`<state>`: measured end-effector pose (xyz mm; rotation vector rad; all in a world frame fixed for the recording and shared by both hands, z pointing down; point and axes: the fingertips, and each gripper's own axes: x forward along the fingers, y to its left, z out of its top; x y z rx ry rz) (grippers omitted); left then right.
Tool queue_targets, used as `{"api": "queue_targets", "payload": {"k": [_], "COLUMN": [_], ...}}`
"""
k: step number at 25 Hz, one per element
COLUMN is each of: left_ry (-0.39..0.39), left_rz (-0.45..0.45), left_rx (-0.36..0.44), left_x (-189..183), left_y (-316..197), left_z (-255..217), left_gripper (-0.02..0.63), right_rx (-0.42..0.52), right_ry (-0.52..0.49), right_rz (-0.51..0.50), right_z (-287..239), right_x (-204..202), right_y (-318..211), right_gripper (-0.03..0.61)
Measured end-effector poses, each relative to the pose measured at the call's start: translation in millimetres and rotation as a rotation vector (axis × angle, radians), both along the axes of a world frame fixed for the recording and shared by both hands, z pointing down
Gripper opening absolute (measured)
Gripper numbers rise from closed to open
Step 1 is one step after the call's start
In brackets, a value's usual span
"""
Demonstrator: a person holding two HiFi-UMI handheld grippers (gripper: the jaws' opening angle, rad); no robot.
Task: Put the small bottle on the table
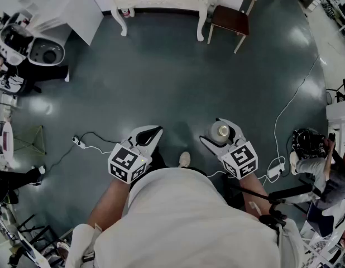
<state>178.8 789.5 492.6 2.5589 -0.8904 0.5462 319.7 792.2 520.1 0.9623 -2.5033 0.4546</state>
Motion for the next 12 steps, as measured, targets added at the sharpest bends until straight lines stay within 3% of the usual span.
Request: {"api": "queue_targets", "payload": {"k": [6,12], "left_ry": [0.017,0.058], "left_rz": [0.009,0.074], "left_rx": [-0.016,0.001], "left_x": [-25,-33], "left_y": [-30,-99], "left_z": [6,7], "left_gripper": [0.003,0.003], "right_rx": [-0.007,-0.027], "right_ry": [0.007,0.005], "right_rz": [0.002,0.051], "right_z": [0,-2], "right_x": [-27,-46], "right_y": [-30,-89], "right_gripper": [0.337,0.339]}}
